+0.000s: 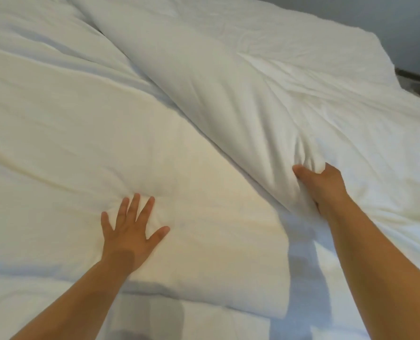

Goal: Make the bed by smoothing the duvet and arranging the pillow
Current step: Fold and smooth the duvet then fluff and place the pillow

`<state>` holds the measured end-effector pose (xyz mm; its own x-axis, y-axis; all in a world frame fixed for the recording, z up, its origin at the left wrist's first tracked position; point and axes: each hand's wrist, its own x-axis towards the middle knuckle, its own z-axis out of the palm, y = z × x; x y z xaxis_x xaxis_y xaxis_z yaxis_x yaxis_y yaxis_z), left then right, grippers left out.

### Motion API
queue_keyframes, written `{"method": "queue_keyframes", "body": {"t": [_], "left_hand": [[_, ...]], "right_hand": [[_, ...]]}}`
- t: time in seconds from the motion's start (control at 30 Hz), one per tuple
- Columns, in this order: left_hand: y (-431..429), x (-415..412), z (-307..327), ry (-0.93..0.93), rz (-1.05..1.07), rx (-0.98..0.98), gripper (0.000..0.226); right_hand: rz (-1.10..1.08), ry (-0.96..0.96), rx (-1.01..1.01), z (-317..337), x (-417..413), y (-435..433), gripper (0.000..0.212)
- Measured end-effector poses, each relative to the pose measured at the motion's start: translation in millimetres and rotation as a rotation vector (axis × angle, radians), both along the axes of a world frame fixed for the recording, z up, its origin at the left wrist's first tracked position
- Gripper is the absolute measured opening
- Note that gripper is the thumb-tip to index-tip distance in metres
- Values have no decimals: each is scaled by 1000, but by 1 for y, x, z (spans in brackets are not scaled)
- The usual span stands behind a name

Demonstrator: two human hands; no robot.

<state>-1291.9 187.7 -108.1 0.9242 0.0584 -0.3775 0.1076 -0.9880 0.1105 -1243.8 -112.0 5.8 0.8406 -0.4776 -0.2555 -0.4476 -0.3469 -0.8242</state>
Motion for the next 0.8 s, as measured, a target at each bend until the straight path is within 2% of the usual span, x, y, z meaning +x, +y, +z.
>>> {"method": "queue_keyframes", "body": {"t": [0.07, 0.1, 0.2, 0.27, 0.3, 0.33, 0.4, 0.43, 0.5, 0.57, 0.63, 0.7, 0.77, 0.8], "left_hand": [[4, -3, -4, -138, -5, -103, 97], [6, -5, -6, -203, -23, -153, 96], [11, -10, -6, -287, -55, -267, 69], [13, -15, -5, -323, -40, -266, 69], [14, -15, -7, -346, -48, -244, 72], [15, -15, -8, -342, -66, -210, 76], [18, -15, -9, -303, -82, -135, 80], [18, -15, -9, -314, -86, -103, 79], [17, -14, -8, -297, -100, -53, 77], [20, -16, -8, -285, -108, -37, 74], [29, -21, -6, -290, -91, -62, 68], [41, -30, -3, -315, -64, -83, 63], [54, -41, -1, -341, -53, -98, 62], [60, -48, 0, -342, -51, -98, 61]], "right_hand": [[150, -101, -416, -14, -41, 28, 44], [310, -117, -578, -18, -67, 42, 39], [691, -5, -760, -51, -113, 52, 25], [809, 158, -719, -57, -102, 56, 23], [818, 241, -633, -53, -87, 56, 21], [757, 322, -353, -42, -71, 54, 22], [545, 367, 439, -16, -37, 49, 30], [461, 316, 646, -6, -19, 45, 36], [278, 225, 754, 4, 17, 41, 31], [210, 268, 662, 10, 47, 54, 23], [255, 271, 561, 11, 69, 82, 38], [297, -18, 431, 14, 74, 122, 40], [550, -315, 139, 22, 57, 161, 40], [729, -369, -49, 17, 39, 180, 43]]}}
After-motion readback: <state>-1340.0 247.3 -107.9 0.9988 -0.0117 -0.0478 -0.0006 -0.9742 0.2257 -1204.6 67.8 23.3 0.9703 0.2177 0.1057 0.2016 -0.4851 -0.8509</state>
